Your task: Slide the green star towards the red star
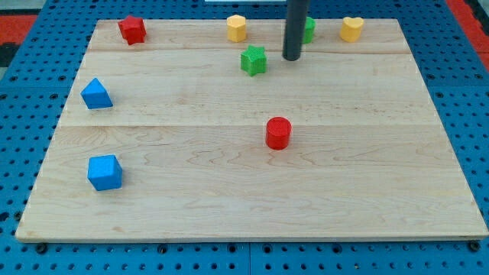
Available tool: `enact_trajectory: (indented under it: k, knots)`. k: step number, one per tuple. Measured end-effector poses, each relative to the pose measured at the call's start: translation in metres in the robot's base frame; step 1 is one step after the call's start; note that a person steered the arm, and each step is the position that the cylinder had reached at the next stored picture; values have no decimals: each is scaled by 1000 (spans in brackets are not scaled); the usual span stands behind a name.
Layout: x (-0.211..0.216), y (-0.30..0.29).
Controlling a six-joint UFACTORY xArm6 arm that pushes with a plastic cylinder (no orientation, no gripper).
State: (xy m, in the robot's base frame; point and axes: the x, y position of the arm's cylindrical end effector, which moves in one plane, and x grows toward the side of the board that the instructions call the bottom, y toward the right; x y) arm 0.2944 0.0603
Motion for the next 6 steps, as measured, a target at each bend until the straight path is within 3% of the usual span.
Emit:
enact_trajectory:
  k: [1, 3, 5, 6]
  knots:
    - [-19, -72]
    - [30, -45]
    - [-17, -128]
    - [11, -156]
